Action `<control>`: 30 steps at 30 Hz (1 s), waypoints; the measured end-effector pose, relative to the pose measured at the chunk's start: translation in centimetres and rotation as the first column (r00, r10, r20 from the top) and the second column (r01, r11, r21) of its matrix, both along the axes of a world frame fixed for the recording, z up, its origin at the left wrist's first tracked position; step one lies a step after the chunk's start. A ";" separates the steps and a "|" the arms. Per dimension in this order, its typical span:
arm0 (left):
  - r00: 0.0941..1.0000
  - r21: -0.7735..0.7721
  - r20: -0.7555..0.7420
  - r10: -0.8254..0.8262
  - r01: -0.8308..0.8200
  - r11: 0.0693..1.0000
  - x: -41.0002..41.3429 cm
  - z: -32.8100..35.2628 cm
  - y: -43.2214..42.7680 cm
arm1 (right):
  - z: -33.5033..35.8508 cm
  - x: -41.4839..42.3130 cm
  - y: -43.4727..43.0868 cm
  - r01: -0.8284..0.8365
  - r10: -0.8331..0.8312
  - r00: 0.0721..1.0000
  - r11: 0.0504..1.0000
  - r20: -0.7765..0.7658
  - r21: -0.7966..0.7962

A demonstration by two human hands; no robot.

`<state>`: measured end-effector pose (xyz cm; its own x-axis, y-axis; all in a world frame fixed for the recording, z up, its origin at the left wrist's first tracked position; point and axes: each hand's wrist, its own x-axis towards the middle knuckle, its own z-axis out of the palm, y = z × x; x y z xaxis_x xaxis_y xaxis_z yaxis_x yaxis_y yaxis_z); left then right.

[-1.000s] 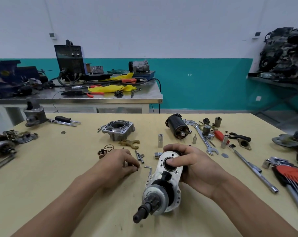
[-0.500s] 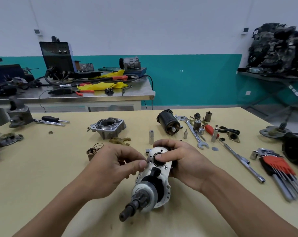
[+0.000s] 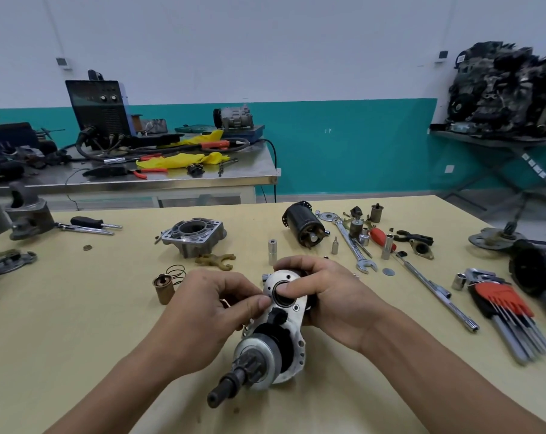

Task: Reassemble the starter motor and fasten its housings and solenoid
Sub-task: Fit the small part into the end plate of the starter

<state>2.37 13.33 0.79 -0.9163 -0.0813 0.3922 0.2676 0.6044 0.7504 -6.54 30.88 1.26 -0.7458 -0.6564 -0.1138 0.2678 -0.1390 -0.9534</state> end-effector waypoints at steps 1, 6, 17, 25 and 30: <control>1.000 -0.008 -0.010 0.014 -0.014 1.000 0.0 0.0 0.0 | 0.0 0.0 0.0 0.001 -0.001 1.000 1.000 -0.001 0.000; 0.998 -0.073 -0.051 0.046 -0.050 0.996 0.0 -0.2 0.2 | -0.1 0.0 -0.1 0.008 -0.007 1.000 1.000 -0.015 0.010; 0.966 -0.361 -0.252 -0.062 -0.034 0.932 0.2 -0.2 0.1 | 0.0 0.1 -0.1 0.006 -0.006 1.000 1.000 -0.017 0.014; 0.963 -0.310 -0.246 -0.108 0.027 0.950 0.0 -0.4 -0.1 | 0.1 0.2 0.0 -0.001 0.001 1.000 1.000 -0.016 0.013; 0.978 -0.239 -0.190 -0.088 0.041 0.970 -0.2 -0.7 -0.5 | 0.1 0.1 -0.1 -0.005 0.005 1.000 1.000 -0.019 0.015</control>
